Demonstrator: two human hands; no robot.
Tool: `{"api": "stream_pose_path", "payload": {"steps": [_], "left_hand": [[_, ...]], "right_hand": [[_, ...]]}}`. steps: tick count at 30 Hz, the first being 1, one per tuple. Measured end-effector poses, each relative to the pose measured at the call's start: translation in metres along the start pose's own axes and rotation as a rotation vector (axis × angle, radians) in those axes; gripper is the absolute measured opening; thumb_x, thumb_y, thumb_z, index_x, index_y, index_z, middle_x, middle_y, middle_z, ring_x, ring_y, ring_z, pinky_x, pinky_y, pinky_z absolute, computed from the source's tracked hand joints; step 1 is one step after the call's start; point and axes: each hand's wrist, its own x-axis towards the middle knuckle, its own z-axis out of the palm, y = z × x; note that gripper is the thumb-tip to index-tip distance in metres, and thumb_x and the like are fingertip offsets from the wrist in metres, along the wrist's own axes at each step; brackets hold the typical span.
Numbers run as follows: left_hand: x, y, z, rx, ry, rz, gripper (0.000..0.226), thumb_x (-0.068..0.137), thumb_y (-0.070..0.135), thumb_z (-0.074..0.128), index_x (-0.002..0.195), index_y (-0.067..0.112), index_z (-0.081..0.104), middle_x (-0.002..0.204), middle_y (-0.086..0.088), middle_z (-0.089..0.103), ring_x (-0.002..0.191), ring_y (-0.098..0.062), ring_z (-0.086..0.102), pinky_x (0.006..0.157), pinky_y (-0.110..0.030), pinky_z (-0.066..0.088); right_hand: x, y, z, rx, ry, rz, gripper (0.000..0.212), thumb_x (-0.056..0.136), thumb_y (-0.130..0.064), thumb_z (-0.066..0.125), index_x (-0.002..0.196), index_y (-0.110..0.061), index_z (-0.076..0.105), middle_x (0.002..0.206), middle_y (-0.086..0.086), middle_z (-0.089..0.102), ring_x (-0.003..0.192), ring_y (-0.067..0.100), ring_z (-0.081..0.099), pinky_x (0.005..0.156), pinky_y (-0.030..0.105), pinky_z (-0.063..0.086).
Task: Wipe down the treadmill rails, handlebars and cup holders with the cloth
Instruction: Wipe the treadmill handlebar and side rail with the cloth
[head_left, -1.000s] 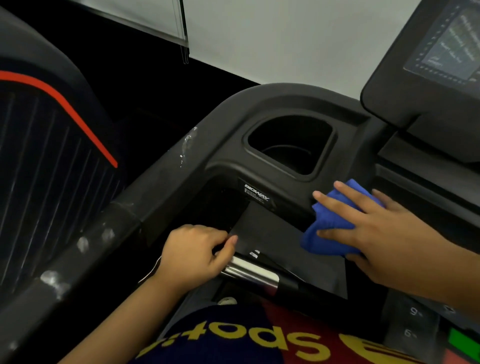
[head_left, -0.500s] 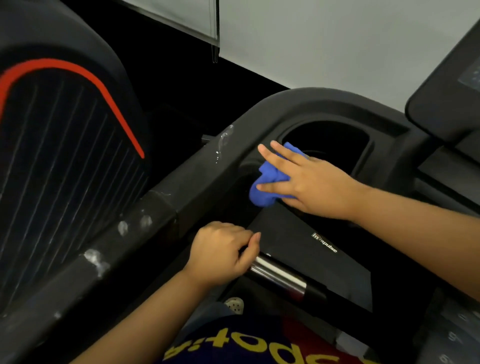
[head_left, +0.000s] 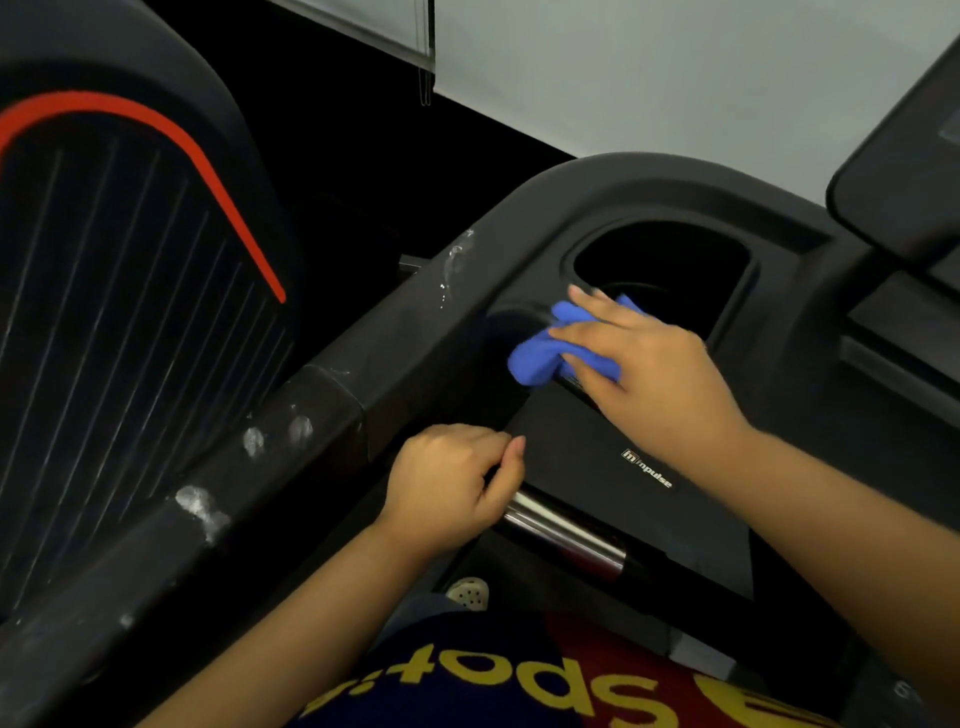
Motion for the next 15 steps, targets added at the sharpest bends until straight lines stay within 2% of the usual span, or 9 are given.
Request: {"api": "stream_pose_path", "payload": {"steps": [2, 4, 5, 6, 8, 10, 12, 15], "left_hand": [[0.000, -0.001, 0.001, -0.063, 0.021, -0.017, 0.048, 0.097, 0.032, 0.031, 0.065, 0.015, 0.063, 0.059, 0.004, 0.059, 0.056, -0.014, 0.057, 0.057, -0.034, 0.044], [0.000, 0.000, 0.001, -0.083, 0.031, -0.017, 0.044, 0.097, 0.029, 0.032, 0.071, 0.014, 0.065, 0.063, 0.004, 0.061, 0.059, -0.012, 0.057, 0.061, -0.031, 0.044], [0.001, 0.001, 0.000, -0.081, 0.031, -0.017, 0.042, 0.096, 0.028, 0.032, 0.073, 0.015, 0.065, 0.065, 0.005, 0.061, 0.060, -0.011, 0.057, 0.063, -0.029, 0.044], [0.001, 0.001, 0.000, -0.081, 0.030, -0.018, 0.040, 0.096, 0.028, 0.033, 0.075, 0.017, 0.066, 0.066, 0.006, 0.062, 0.062, -0.009, 0.057, 0.065, -0.026, 0.043], [0.002, 0.002, -0.001, -0.083, 0.030, -0.021, 0.038, 0.095, 0.027, 0.034, 0.078, 0.018, 0.067, 0.068, 0.008, 0.063, 0.063, -0.006, 0.058, 0.067, -0.022, 0.042], [0.002, 0.003, -0.001, -0.075, 0.030, -0.024, 0.037, 0.095, 0.026, 0.035, 0.079, 0.018, 0.068, 0.068, 0.008, 0.064, 0.064, -0.006, 0.059, 0.067, -0.022, 0.043], [0.002, 0.003, -0.001, -0.067, 0.029, -0.022, 0.037, 0.095, 0.026, 0.035, 0.079, 0.018, 0.068, 0.068, 0.008, 0.064, 0.064, -0.007, 0.059, 0.066, -0.024, 0.045], [0.002, 0.003, -0.002, -0.076, 0.027, -0.026, 0.038, 0.095, 0.026, 0.035, 0.079, 0.018, 0.068, 0.068, 0.008, 0.064, 0.064, -0.007, 0.059, 0.066, -0.025, 0.045]], "right_hand": [[-0.032, -0.008, -0.018, 0.183, 0.006, 0.150, 0.028, 0.087, -0.016, 0.062, 0.113, -0.026, 0.068, 0.129, -0.005, 0.059, 0.123, -0.001, 0.049, 0.104, 0.019, 0.038], [-0.062, -0.015, -0.035, 0.315, -0.048, 0.244, 0.027, 0.088, -0.020, 0.061, 0.106, -0.039, 0.066, 0.116, -0.020, 0.061, 0.106, -0.021, 0.050, 0.089, 0.000, 0.036], [-0.077, -0.017, -0.040, 0.368, -0.089, 0.291, 0.027, 0.089, -0.023, 0.061, 0.101, -0.047, 0.064, 0.109, -0.029, 0.060, 0.099, -0.025, 0.050, 0.082, -0.003, 0.035], [-0.090, -0.020, -0.044, 0.420, -0.132, 0.351, 0.027, 0.089, -0.028, 0.063, 0.097, -0.054, 0.063, 0.103, -0.036, 0.060, 0.096, -0.025, 0.051, 0.079, -0.005, 0.035], [-0.109, -0.022, -0.048, 0.467, -0.254, 0.451, 0.018, 0.079, -0.061, 0.057, 0.096, -0.064, 0.060, 0.102, -0.045, 0.058, 0.101, -0.023, 0.051, 0.082, -0.005, 0.033], [-0.121, -0.019, -0.050, 0.384, -0.392, 0.477, 0.047, 0.061, -0.092, 0.032, 0.106, -0.080, 0.037, 0.105, -0.052, 0.049, 0.106, -0.027, 0.044, 0.084, -0.006, 0.031], [-0.127, -0.019, -0.053, 0.225, -0.543, 0.461, 0.059, 0.055, -0.097, 0.012, 0.113, -0.084, 0.013, 0.106, -0.051, 0.040, 0.101, -0.027, 0.043, 0.083, -0.003, 0.032], [-0.125, -0.026, -0.062, 0.021, -0.700, 0.375, 0.062, 0.056, -0.092, -0.002, 0.116, -0.078, -0.015, 0.108, -0.036, 0.044, 0.093, -0.013, 0.052, 0.085, 0.008, 0.039]]}}
